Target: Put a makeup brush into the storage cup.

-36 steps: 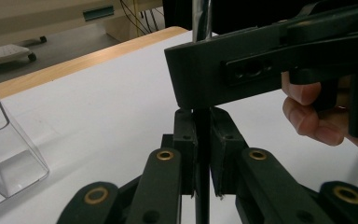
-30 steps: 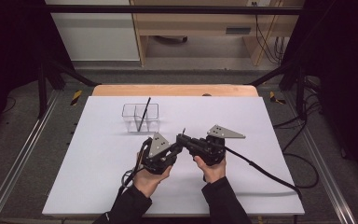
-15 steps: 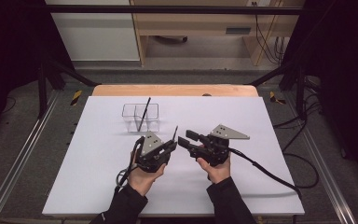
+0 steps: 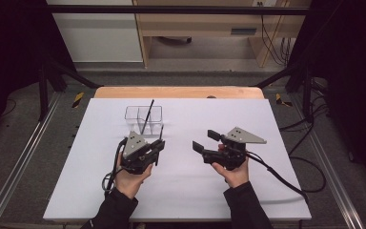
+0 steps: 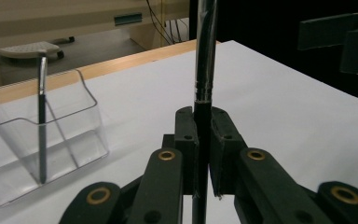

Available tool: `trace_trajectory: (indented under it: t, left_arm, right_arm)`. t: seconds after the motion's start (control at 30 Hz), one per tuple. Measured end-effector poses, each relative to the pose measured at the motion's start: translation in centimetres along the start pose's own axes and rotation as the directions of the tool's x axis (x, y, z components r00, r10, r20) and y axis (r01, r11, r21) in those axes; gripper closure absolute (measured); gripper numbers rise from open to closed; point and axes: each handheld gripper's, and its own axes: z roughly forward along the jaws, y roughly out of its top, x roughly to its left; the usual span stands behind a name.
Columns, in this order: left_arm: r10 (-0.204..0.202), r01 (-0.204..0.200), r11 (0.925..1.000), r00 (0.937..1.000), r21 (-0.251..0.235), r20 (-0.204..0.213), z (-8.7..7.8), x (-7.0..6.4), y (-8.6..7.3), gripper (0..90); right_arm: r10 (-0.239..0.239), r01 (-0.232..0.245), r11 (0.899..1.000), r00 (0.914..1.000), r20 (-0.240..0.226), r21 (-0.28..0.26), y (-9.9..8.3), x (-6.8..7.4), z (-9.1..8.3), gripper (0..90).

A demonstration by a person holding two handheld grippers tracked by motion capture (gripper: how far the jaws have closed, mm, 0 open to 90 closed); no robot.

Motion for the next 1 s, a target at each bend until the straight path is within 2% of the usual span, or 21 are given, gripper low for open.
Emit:
trace_trajectory:
  t: [0.43,1.0]
  left_arm:
    - [-0.007,0.007,0.9998,0.9993,-0.017,-0.036,-2.0,2.3,0.0,82.5]
    - [-0.001,-0.001,0.9994,0.9985,-0.036,-0.055,-3.5,4.1,0.5,82.5]
  right_arm:
    - [-0.024,0.017,0.997,0.9947,0.1,0.07,-1.6,-2.3,-2.4,12.3]
    - [-0.019,0.004,0.996,0.9857,0.167,0.085,-3.2,-4.1,-4.9,7.2]
